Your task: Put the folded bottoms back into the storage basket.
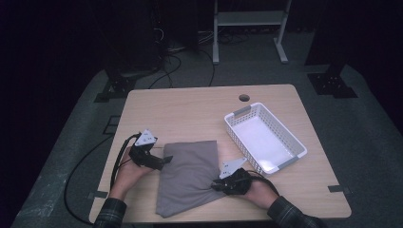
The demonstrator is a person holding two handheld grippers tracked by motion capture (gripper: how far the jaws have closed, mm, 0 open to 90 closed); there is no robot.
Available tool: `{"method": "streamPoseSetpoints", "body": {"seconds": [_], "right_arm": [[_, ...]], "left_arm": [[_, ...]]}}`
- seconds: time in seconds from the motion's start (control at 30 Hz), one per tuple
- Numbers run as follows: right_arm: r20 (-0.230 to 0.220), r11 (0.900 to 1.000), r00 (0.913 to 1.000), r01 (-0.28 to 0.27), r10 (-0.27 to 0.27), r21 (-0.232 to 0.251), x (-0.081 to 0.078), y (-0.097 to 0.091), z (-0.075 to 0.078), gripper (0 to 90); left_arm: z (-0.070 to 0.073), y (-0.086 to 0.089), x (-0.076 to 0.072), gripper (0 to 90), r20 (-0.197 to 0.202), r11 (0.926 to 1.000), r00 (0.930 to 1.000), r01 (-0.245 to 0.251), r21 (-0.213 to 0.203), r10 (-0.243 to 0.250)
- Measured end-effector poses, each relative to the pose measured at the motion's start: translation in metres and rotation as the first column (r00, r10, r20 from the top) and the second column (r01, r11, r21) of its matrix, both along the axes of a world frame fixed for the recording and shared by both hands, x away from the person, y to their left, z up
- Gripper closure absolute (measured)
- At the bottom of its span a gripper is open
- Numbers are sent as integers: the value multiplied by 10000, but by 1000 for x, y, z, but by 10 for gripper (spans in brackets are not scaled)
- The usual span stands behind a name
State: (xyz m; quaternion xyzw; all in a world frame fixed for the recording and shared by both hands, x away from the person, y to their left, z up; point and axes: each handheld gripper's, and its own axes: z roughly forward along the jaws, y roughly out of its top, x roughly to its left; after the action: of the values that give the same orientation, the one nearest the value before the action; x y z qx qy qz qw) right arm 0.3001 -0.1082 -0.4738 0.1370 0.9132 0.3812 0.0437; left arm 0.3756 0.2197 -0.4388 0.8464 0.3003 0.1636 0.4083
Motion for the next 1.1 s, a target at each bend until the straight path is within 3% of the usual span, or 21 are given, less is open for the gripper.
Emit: {"method": "streamPoseSetpoints", "body": {"seconds": [0.1, 0.13, 0.2, 0.33, 0.5, 0.63, 0.67, 0.7, 0.77, 0.8, 0.87, 1.0, 1.1], "right_arm": [[-50, 10000, 10000, -4, 3, -82, 0, 1, 1, 781], [-64, 10000, 10000, -6, 6, -75, 1, 1, 1, 781], [-77, 10000, 10000, -3, 2, -60, 1, 0, 1, 781], [-100, 10000, 9999, -18, 18, -63, 1, 1, 1, 781], [-108, 10000, 9999, 16, -16, -42, 1, 0, 1, 781], [-125, 10000, 9999, 24, -24, -30, 1, 0, 0, 781], [-125, 10000, 9999, 34, -34, -34, 1, 0, 1, 781], [-125, 10000, 9999, 34, -34, -34, 1, 0, 1, 781], [-145, 10000, 9999, 60, -61, -13, 1, 1, 0, 781], [-148, 10000, 9999, 69, -69, -17, 1, 1, 1, 781], [-154, 10000, 9999, 72, -73, -12, 1, 1, 1, 781], [-120, 9999, 9999, 93, -93, -56, 0, 1, 1, 781], [-78, 9999, 9999, 96, -96, -82, 0, 1, 1, 782]], "left_arm": [[-4, -11, 12, 0, -238, 9998, 9997, 94, 153, -91], [-9, -18, 19, 0, -421, 9989, 9990, 176, 425, -159], [-12, -22, 22, 0, -527, 9987, 9984, 228, 456, -204], [-23, -34, 31, 0, -1120, 9960, 9924, 588, 675, -510], [-34, -40, 33, 0, -1689, 9893, 9825, 980, 1082, -789], [-36, -44, 31, 9, -1646, 9887, 9822, 1086, 1035, -907], [-35, -45, 30, 87, -1665, 9877, 9807, 1199, 1003, -1022], [-34, -46, 28, 87, -1641, 9859, 9794, 1353, 985, -1180], [-32, -47, 26, 177, -1686, 9842, 9761, 1532, 890, -1367], [-30, -48, 24, 282, -1756, 9824, 9716, 1730, 704, -1585], [-30, -48, 24, 335, -1810, 9830, 9707, 1721, 643, -1581], [-28, -48, 23, 549, -2111, 9827, 9626, 1814, 378, -1696], [-27, -49, 22, 594, -2270, 9832, 9598, 1783, 397, -1649]]}}
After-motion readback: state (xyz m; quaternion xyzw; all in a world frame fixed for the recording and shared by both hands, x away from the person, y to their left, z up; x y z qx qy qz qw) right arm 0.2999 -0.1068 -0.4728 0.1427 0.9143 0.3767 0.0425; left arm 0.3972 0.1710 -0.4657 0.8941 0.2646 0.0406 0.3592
